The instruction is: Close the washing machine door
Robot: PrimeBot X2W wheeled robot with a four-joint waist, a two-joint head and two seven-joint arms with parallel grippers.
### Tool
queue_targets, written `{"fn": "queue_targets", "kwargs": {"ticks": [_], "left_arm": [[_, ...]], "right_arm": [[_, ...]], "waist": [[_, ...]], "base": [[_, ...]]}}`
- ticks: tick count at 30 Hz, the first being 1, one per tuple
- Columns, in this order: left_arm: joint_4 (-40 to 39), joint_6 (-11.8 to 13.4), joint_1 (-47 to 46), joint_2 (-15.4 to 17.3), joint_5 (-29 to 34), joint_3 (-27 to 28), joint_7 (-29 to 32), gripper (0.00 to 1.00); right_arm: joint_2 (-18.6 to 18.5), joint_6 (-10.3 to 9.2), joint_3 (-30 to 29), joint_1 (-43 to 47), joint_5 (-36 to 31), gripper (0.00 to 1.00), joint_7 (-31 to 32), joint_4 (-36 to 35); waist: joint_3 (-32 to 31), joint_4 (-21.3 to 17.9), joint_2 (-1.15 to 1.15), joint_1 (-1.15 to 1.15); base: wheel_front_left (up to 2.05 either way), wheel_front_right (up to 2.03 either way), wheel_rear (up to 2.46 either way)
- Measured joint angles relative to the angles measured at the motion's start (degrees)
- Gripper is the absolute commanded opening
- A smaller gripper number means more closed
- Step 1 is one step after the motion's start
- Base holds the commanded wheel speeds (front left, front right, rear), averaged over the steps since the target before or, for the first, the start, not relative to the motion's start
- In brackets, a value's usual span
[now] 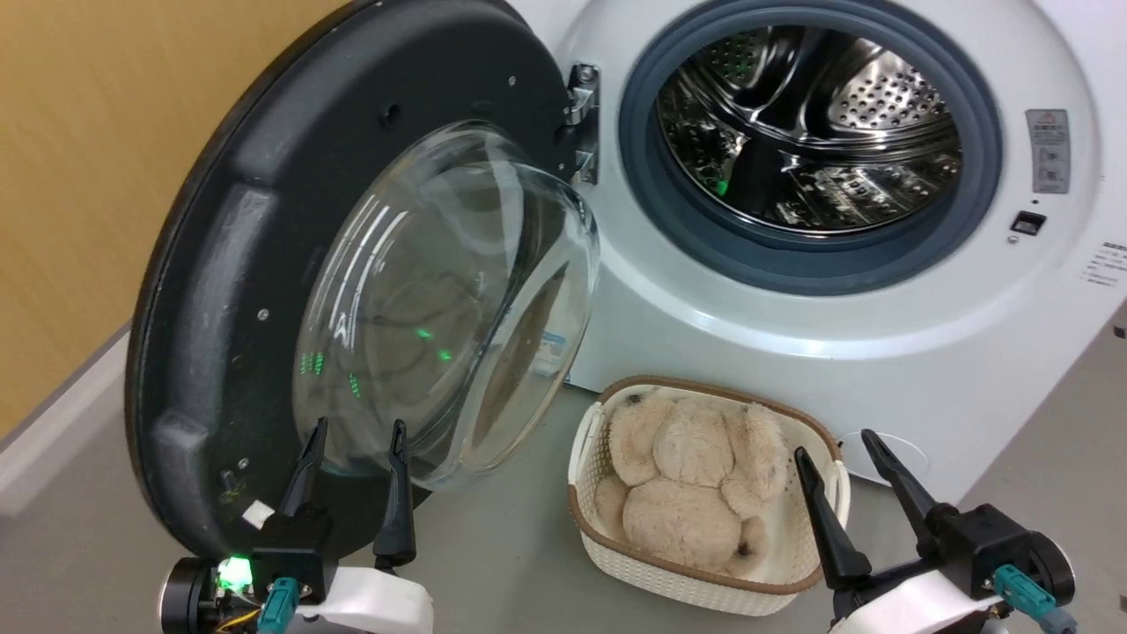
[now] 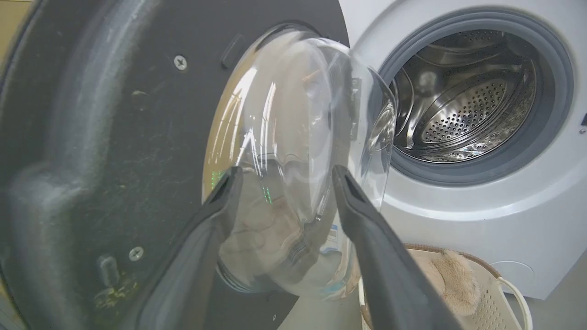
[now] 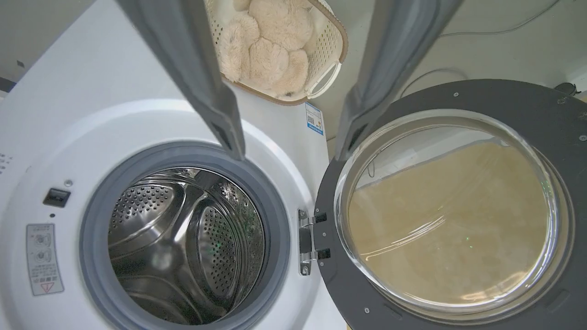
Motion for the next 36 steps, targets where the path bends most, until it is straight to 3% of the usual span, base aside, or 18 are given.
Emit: {"fn": "queue_targets", "kwargs": {"ticks": [36], "left_arm": [[-2.3,3.5,1.1,0.8,-0.1,-2.4,-4.5,1.0]], "right_arm": [[-1.1,0.0,5.0,-2.6,3.2,1.0,-4.6,2.3]], "waist": [[0.2,8.9,0.0,0.0]], "base": [[0.0,0.0,0.0]]}}
